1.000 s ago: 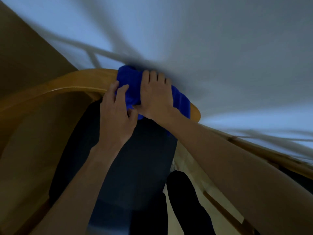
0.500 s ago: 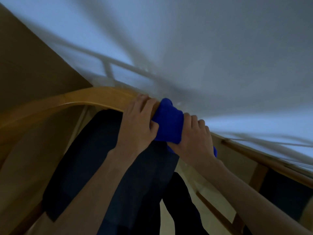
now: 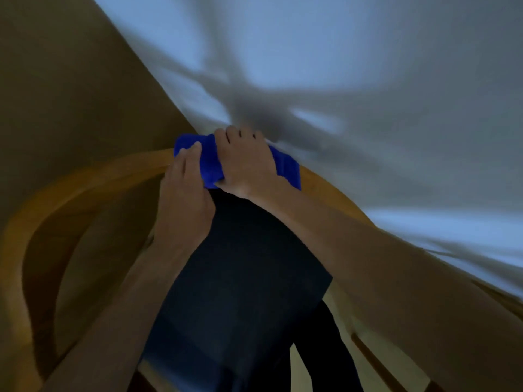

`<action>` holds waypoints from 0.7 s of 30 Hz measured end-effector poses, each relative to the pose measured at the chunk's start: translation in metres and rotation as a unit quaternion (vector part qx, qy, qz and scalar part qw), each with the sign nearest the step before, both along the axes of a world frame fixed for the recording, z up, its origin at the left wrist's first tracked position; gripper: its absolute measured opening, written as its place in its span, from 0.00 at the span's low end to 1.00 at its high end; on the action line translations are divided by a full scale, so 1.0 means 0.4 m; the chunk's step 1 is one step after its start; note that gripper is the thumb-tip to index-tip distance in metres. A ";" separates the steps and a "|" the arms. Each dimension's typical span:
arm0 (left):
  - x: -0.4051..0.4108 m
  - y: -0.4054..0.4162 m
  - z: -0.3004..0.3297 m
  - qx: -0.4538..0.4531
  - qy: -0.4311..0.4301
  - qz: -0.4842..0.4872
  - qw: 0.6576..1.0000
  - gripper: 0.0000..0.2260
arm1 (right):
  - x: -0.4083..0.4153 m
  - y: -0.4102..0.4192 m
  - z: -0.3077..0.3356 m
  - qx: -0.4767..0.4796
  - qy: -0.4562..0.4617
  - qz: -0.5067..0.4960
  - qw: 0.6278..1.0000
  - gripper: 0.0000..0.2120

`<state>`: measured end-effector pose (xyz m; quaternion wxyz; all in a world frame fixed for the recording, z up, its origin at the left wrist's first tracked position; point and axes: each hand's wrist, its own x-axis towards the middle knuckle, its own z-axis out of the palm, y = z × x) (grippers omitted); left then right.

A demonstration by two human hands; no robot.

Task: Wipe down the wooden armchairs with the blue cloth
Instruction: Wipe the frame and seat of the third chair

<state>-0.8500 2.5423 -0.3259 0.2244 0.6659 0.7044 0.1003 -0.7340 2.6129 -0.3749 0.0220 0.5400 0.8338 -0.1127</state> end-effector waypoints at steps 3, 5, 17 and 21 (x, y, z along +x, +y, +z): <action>-0.043 -0.013 0.008 0.005 0.040 -0.009 0.999 0.30 | 0.087 -0.048 0.004 0.000 0.038 -0.014 0.999 0.39; -0.038 -0.015 0.007 0.009 0.042 -0.025 0.999 0.31 | 0.172 -0.101 0.009 -0.008 0.022 -0.060 0.998 0.42; 0.049 -0.065 -0.030 -0.002 0.045 -0.123 0.991 0.33 | 0.387 -0.335 0.019 -0.043 -0.013 -0.228 0.973 0.40; 0.006 -0.075 -0.036 -0.003 0.060 -0.062 0.996 0.33 | 0.207 -0.148 0.013 0.001 -0.038 -0.092 0.995 0.43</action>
